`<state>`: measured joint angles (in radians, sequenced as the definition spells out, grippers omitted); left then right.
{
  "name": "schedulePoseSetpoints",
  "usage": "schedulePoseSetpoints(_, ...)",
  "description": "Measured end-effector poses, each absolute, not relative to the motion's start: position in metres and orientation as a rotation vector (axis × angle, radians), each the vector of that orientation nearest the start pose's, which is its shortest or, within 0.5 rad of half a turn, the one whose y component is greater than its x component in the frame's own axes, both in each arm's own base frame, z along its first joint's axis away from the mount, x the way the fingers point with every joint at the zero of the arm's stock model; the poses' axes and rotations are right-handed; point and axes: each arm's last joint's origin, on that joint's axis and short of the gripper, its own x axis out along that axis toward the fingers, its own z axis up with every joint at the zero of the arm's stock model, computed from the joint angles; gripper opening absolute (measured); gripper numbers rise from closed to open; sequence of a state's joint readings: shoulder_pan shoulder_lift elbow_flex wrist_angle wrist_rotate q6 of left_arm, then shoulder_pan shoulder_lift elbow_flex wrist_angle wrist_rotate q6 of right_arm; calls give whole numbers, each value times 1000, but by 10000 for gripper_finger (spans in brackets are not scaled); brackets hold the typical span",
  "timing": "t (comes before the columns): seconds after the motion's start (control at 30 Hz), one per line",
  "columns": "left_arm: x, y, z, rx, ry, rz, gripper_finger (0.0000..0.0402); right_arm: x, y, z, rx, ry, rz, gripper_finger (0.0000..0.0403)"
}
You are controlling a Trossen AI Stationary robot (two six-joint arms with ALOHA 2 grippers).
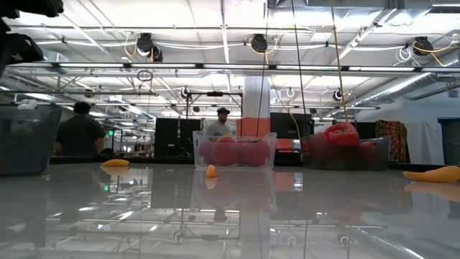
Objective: Sort produce into baskets
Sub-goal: Put the yellow chili into the bottom gray bin
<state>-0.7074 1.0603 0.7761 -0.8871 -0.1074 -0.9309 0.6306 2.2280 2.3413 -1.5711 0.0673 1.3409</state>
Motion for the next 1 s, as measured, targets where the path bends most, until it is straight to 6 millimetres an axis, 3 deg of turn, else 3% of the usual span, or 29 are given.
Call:
schedulePoseSetpoints(0.13, 144, -119, 237, -328, 1142, -51, 210, 348, 249, 305, 587, 1412, -463, 154)
schedulePoseSetpoints(0.33, 152, -124, 242, -355, 1029, -84, 214, 349, 240, 315, 527, 1397, -396, 154)
schedulePoseSetpoints(0.57, 155, -126, 245, -383, 986, -89, 215, 344, 202, 324, 454, 1388, -406, 154)
schedulePoseSetpoints(0.8, 155, -126, 245, -407, 988, -76, 215, 302, 147, 307, 468, 1487, -611, 154)
schedulePoseSetpoints(1.0, 158, -124, 246, -465, 974, -46, 215, 263, 109, 267, 561, 1487, -711, 154)
